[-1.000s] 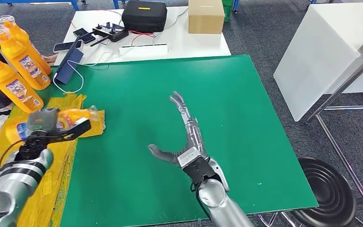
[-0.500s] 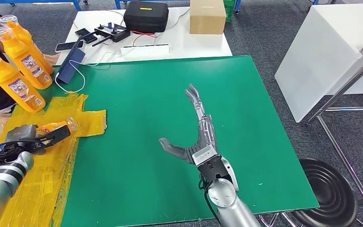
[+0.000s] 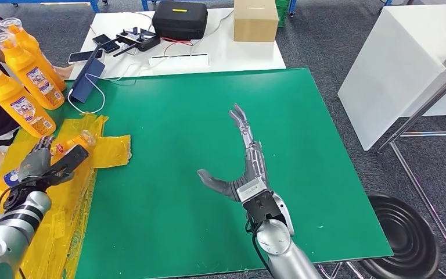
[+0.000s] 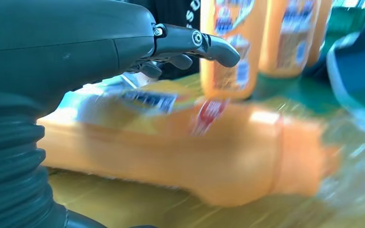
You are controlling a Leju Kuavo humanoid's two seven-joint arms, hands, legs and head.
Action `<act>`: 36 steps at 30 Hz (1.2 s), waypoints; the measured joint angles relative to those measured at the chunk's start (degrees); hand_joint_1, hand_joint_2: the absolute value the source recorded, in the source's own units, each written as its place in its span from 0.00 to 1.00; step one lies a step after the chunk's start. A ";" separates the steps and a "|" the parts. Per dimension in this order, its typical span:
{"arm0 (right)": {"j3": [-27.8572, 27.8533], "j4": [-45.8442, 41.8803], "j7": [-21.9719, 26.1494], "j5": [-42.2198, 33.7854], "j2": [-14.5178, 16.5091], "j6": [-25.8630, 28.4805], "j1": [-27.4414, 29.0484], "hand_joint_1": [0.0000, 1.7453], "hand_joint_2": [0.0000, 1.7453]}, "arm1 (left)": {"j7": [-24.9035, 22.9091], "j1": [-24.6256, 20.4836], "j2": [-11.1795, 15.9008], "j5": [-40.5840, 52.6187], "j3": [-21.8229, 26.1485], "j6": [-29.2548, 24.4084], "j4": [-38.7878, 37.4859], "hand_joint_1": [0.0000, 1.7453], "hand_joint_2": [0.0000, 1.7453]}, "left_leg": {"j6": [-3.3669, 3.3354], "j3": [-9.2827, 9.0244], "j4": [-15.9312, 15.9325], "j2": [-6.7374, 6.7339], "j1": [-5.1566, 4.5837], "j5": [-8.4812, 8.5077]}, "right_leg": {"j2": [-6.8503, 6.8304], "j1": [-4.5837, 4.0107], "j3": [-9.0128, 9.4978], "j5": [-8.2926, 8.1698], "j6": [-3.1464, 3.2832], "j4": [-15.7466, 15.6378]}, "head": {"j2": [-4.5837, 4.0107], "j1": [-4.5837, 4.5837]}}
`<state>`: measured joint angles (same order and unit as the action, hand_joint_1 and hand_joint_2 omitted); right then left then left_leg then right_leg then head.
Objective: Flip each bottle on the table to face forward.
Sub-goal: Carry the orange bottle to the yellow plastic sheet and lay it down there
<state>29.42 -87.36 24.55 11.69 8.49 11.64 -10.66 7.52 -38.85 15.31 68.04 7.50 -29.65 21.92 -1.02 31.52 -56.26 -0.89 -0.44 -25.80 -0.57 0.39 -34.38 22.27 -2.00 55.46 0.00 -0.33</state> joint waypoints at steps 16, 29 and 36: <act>-0.03 2.61 -0.19 0.89 -0.20 0.94 -0.35 0.00 1.00 | 19.22 3.52 -6.44 -18.03 8.01 -5.24 9.66 0.00 1.00 | 0.00 0.04 0.00 0.03 0.01 0.00 | 0.00 -0.01 -0.06 0.00 0.00 0.00 | 0.00 0.00; -0.49 2.90 -0.60 3.06 -0.23 3.22 0.60 0.00 1.00 | 21.03 14.40 -13.68 -32.54 3.20 -0.30 39.16 0.00 1.00 | -0.02 0.11 0.00 0.03 -0.02 -0.03 | -0.01 0.01 -0.11 0.00 -0.01 -0.04 | 0.00 0.02; -0.78 2.90 -0.60 3.06 -0.23 3.22 0.63 0.00 1.00 | 21.04 15.08 -14.04 -32.80 2.55 -0.33 41.54 0.00 1.00 | 0.01 0.10 0.00 0.04 0.03 -0.01 | 0.00 -0.02 -0.10 0.00 0.00 -0.01 | 0.00 0.02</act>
<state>28.64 -84.46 23.96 14.75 8.26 14.86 -10.02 28.57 -23.77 1.27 35.24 10.05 -29.98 63.46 -1.01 31.62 -56.26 -0.86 -0.41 -25.80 -0.56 0.37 -34.48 22.26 -2.00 55.45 0.00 -0.31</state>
